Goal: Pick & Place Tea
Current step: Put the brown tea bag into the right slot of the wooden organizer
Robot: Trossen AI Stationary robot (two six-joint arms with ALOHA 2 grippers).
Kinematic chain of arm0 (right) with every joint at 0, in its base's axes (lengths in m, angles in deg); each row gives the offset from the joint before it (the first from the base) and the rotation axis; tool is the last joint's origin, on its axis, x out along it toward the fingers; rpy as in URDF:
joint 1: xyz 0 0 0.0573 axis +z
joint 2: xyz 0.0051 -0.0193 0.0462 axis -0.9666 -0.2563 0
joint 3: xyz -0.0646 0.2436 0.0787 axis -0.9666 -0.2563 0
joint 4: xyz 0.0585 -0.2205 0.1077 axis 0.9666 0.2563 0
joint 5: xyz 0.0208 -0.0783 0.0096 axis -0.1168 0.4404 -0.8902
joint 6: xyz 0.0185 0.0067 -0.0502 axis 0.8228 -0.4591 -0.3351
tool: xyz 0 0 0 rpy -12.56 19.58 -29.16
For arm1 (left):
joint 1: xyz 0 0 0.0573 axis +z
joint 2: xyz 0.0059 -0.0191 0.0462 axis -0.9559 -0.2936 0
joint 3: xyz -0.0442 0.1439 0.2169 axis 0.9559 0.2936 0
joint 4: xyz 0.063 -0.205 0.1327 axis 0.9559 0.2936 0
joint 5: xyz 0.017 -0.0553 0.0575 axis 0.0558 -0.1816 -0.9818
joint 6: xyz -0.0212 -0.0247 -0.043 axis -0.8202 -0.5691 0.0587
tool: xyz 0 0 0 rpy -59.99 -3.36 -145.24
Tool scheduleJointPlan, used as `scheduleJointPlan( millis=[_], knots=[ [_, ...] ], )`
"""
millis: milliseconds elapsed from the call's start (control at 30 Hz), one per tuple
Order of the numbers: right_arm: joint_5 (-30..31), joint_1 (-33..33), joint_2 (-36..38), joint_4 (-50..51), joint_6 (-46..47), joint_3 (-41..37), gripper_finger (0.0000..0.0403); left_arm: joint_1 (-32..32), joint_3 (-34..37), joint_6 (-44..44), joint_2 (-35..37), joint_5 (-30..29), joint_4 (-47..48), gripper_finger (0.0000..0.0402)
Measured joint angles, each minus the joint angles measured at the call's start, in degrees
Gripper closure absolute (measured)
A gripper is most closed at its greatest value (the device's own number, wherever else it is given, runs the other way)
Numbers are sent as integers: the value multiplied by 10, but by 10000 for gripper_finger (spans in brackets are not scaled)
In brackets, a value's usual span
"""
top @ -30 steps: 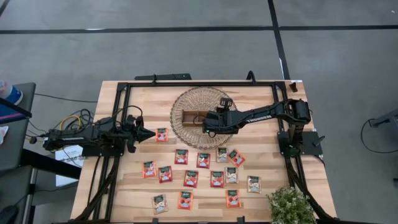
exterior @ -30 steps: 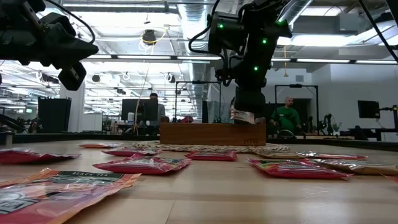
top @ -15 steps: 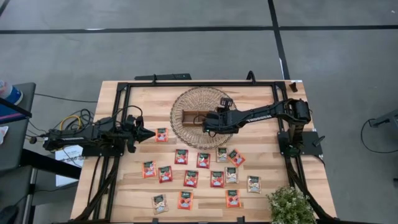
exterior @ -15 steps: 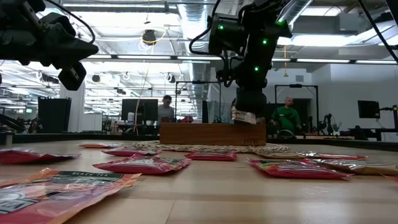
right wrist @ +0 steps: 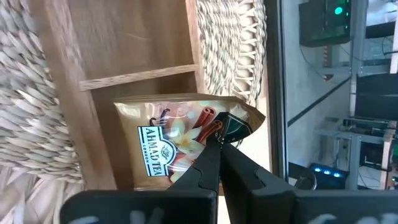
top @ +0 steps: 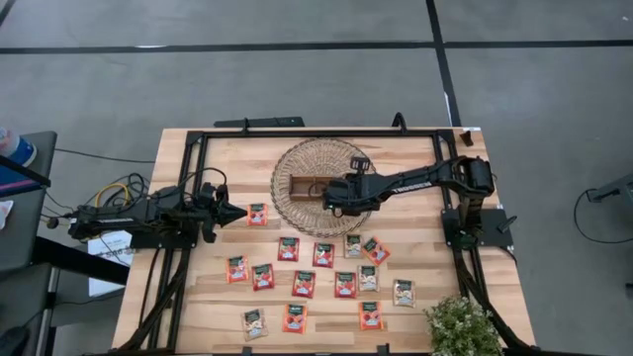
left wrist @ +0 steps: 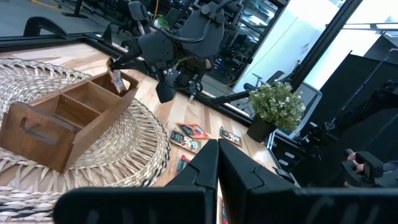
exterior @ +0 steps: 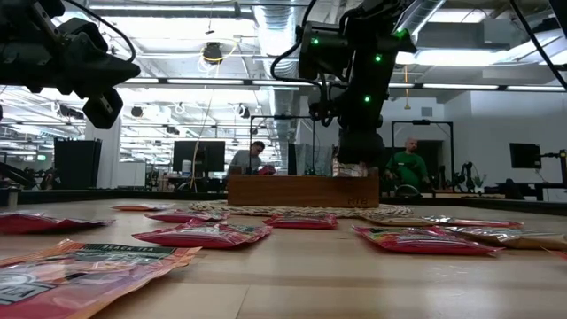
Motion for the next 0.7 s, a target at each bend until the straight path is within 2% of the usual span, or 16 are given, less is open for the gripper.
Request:
scheduleJointPlan(
  millis=[400, 700],
  knots=[
    [1, -15, 0, 0, 0, 0, 399, 0, 0, 10, 0, 0, 0, 402],
    [2, -16, 0, 0, -2, 0, 344, 0, 0, 13, 0, 0, 0, 402]
  ],
)
